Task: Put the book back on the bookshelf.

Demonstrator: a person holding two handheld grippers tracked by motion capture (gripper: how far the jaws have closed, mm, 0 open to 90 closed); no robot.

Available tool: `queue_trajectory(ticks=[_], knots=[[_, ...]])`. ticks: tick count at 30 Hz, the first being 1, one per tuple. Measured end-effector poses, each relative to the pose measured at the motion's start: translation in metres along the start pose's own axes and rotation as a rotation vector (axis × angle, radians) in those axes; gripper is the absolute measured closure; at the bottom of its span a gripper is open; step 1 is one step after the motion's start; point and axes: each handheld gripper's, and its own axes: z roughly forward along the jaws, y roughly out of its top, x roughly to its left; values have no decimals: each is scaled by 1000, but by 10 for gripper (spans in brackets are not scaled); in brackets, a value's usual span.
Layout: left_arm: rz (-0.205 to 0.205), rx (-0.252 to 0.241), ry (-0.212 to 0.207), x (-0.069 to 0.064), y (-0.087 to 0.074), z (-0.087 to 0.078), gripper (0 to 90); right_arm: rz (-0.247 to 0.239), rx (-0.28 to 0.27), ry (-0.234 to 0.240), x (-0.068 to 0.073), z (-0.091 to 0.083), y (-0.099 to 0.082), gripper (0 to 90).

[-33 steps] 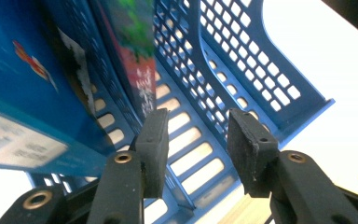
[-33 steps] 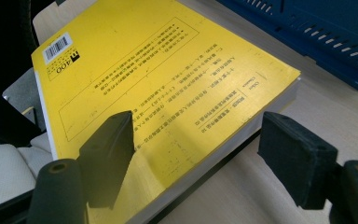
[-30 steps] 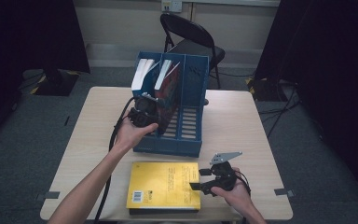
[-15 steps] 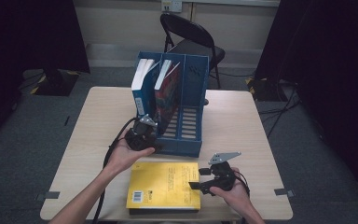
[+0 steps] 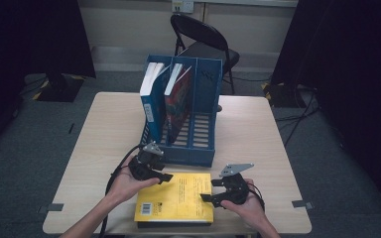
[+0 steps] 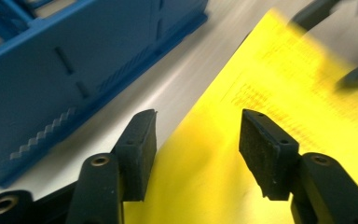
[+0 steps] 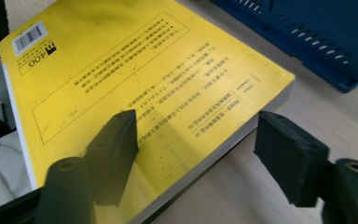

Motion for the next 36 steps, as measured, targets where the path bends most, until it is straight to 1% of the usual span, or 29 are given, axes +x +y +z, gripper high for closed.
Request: queue_trajectory(ticks=[1,2,3,4,5,6,7,8,10,11,13,14,15,17,19,20,21,22,23,24,25,28,31,32,34,35,36], knots=[[14,1,5,0,-2,2,465,0,-5,-7,0,-1,0,331],[7,3,5,1,-3,4,474,-4,-8,-12,1,-1,0,338],[-12,-10,-37,3,-6,6,486,-4,-9,-19,1,-1,0,340],[-20,-11,-49,4,-8,9,495,-13,-11,-30,3,-1,0,344],[-2,-11,-24,3,-9,12,495,-28,-9,-43,5,-2,1,351],[16,-26,-28,2,-10,12,514,-37,-8,-52,7,-2,1,365],[22,-22,-19,2,-9,12,528,-40,-8,-45,7,-2,1,390],[22,-19,-17,2,-9,12,536,-39,-11,-47,8,-2,1,391],[4,-41,-15,1,-11,13,553,-30,-11,-47,7,-1,0,396],[8,-47,-15,1,-12,13,554,-23,-13,-48,7,-1,0,400],[24,-50,-12,1,-14,12,558,-13,-16,-48,7,-1,0,409],[28,-51,1,-1,-14,11,562,-6,-19,-52,7,-1,0,413],[36,-54,4,-2,-15,10,567,-5,-23,-54,7,0,0,419],[65,-82,7,-4,-19,9,642,-3,-32,-52,6,1,1,439],[53,-121,5,-4,-27,8,656,-4,-31,-53,5,4,4,447],[55,-138,3,-4,-31,7,657,-6,-31,-54,5,5,5,449],[32,-164,-4,-4,-35,7,658,-5,-31,-50,4,6,6,454],[18,-158,-8,-4,-37,5,657,-6,-35,-46,4,7,7,459],[14,-146,-8,-4,-38,3,658,-8,-37,-48,4,8,8,464],[8,-147,-11,-5,-39,2,660,-13,-36,-49,4,10,10,467],[14,-128,-7,-6,-40,-1,665,-16,-33,-49,4,11,12,471],[-3,-111,-27,-7,-43,-5,675,-27,-28,-45,4,16,18,483],[-24,-122,-48,-7,-51,-10,682,-44,-20,-52,6,22,25,503],[-35,-126,-57,-7,-54,-11,685,-50,-21,-51,7,25,28,510],[-81,-122,-76,-4,-58,-14,686,-50,-23,-54,7,30,32,515],[-94,-123,-86,-3,-59,-14,684,-54,-25,-48,7,31,34,515],[-97,-126,-85,-2,-60,-14,676,-51,-34,-44,7,33,34,514]])
